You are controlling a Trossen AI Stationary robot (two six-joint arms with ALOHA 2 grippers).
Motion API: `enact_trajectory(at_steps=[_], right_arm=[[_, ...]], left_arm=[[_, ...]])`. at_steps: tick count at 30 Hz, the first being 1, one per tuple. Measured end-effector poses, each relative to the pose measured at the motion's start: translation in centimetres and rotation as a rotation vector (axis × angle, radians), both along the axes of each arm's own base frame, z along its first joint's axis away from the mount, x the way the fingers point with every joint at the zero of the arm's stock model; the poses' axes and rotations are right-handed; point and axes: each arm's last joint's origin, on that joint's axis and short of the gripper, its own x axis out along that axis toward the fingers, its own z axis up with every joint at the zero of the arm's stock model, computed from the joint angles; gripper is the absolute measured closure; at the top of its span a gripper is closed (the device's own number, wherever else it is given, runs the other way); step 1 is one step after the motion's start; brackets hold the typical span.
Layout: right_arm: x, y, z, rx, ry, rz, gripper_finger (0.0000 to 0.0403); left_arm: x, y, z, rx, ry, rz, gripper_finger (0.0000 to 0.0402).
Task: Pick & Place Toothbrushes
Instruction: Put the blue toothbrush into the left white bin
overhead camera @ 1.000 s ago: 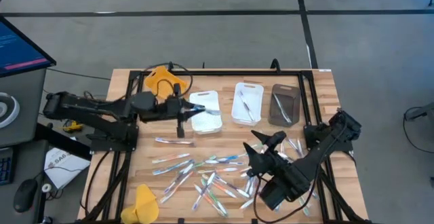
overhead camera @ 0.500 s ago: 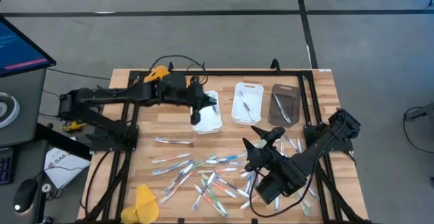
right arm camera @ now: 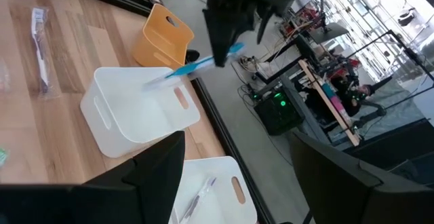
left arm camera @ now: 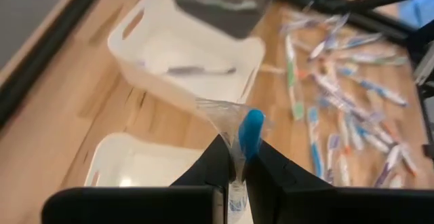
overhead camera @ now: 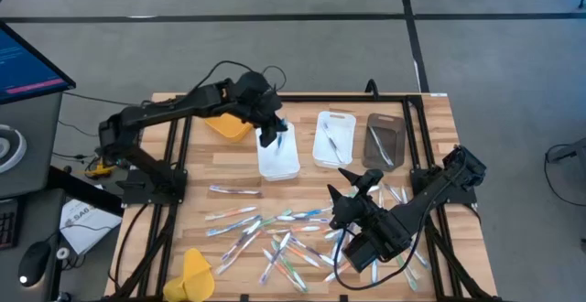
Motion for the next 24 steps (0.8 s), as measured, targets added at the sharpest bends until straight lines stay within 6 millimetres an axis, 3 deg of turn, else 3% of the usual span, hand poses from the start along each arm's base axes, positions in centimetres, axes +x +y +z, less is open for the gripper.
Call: enact_trajectory(at_steps=[15,24], right_arm=[[0.2,-0.4,-0.1,0.018,0.014,-0.016,0.0143],[0.3,-0.5,-0.1,0.026,0.008,-0.024,0.0143]], left_arm=[[1.8,0.5,-4.1,-0.072,0.156,0.001,0.0384],[2.1,0.7,-4.9,-0.093,0.192,0.019,0.0384]])
